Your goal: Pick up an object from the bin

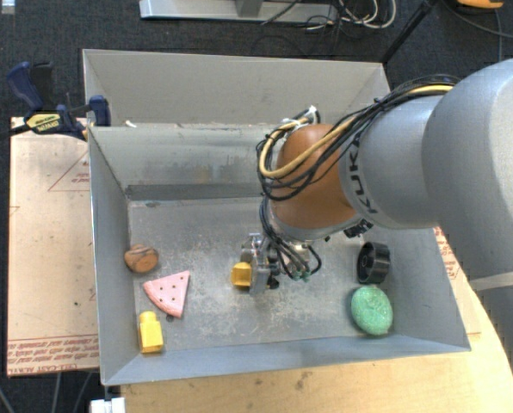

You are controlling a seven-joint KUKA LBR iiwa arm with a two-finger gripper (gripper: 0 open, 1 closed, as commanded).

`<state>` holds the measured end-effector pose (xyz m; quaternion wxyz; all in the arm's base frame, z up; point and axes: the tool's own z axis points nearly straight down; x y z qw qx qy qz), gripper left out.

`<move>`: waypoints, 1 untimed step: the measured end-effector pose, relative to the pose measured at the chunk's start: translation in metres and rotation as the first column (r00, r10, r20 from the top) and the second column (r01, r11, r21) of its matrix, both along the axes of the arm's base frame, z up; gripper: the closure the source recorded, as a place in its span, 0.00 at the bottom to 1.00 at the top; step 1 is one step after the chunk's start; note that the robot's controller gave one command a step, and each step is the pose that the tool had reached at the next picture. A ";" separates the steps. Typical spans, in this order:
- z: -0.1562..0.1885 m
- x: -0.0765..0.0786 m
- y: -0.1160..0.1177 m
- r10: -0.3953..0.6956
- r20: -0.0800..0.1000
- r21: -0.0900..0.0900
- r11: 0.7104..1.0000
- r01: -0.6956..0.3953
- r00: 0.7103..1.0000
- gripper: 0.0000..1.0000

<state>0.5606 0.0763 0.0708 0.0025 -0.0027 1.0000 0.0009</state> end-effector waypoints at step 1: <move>0.000 0.000 0.000 0.000 0.000 0.000 1.000 0.000 1.000 1.00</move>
Offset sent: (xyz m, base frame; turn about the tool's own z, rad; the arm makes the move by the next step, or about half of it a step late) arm 0.0079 0.0292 0.1522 -0.0008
